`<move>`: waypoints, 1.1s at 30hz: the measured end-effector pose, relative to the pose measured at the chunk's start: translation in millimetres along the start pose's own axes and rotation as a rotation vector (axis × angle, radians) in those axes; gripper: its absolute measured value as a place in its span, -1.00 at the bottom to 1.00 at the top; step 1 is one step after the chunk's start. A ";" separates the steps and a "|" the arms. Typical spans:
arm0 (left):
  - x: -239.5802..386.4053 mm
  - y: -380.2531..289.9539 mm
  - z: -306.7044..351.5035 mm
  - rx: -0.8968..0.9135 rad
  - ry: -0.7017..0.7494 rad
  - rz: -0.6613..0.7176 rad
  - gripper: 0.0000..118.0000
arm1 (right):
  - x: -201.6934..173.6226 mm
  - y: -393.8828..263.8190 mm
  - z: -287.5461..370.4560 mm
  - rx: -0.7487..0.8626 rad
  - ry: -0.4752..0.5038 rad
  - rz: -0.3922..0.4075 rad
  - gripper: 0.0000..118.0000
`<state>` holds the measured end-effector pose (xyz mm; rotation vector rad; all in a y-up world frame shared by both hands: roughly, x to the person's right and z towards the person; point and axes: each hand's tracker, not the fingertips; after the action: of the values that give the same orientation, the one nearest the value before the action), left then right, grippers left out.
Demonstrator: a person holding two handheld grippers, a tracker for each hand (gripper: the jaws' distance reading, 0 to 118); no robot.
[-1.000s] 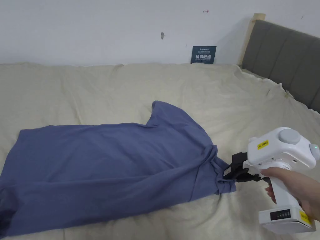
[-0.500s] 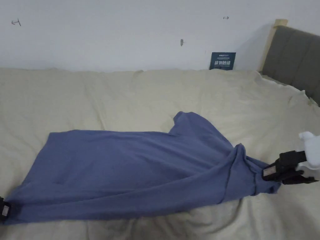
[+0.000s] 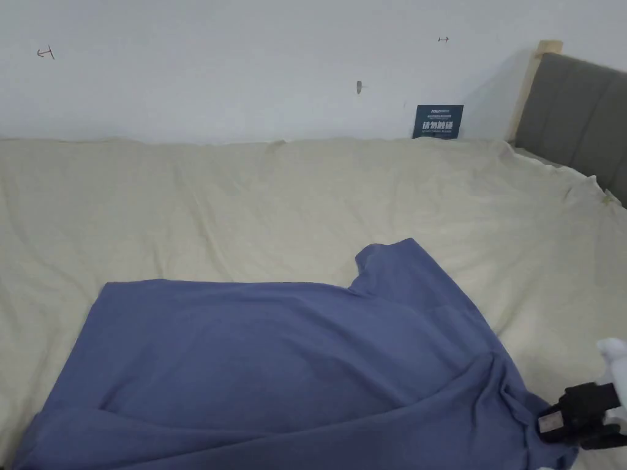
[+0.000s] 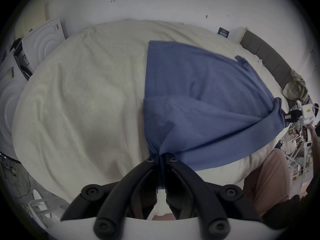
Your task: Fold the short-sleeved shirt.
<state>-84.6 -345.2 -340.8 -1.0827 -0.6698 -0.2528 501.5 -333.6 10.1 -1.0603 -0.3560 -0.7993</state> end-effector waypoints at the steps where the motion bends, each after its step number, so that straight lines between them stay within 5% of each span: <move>1: -2.6 -0.9 -4.4 -0.006 -0.010 0.004 -0.85 | 2.8 2.0 -5.1 -0.009 -0.011 0.001 -0.60; 2: -4.3 -0.9 -5.6 -0.011 -0.025 0.009 -0.76 | 1.9 1.9 -5.4 -0.003 -0.041 0.018 -0.17; 3: -5.9 -0.8 -1.2 0.007 -0.027 0.026 -0.50 | 0.6 -0.1 -4.3 0.010 -0.092 0.033 0.48; 4: -7.8 1.4 3.7 0.014 -0.037 0.045 -0.08 | 1.6 0.0 -2.1 0.020 -0.131 0.035 0.69; 5: -9.3 2.2 6.5 0.015 -0.035 0.059 0.41 | 2.3 -0.8 0.1 0.028 -0.166 0.029 0.70; 7: -9.8 3.2 12.9 0.018 0.007 0.043 0.85 | -0.5 -4.5 10.5 0.051 -0.215 0.027 0.70; 9: -8.9 5.6 26.8 0.083 0.046 0.007 1.00 | -2.3 -7.8 26.2 0.108 -0.209 0.030 0.70; 15: 25.6 12.7 71.0 0.227 -0.017 0.028 1.00 | -71.0 -43.2 67.8 0.367 -0.068 0.174 0.68; 17: 48.0 6.9 84.3 0.331 -0.047 -0.015 0.82 | -98.8 -58.7 69.5 0.440 -0.014 0.236 0.38; 19: 70.9 0.3 94.3 0.440 -0.052 -0.068 -0.30 | -120.8 -73.7 62.7 0.500 0.025 0.285 -0.86; 20: 80.1 -1.7 94.8 0.469 -0.049 -0.091 -1.00 | -128.0 -76.5 55.1 0.511 0.027 0.288 -1.00; 26: 126.1 -19.2 92.3 0.509 -0.023 -0.201 -1.00 | -154.0 -83.3 53.2 0.649 0.054 0.315 -1.00; 33: 91.6 51.8 99.8 0.494 -0.075 -0.052 -1.00 | -158.3 -71.5 59.3 0.682 0.024 0.342 -1.00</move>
<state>-25.1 -222.0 -292.5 -0.6037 -0.7779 -0.0826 348.9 -234.5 -14.2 -0.4480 -0.3760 -0.3351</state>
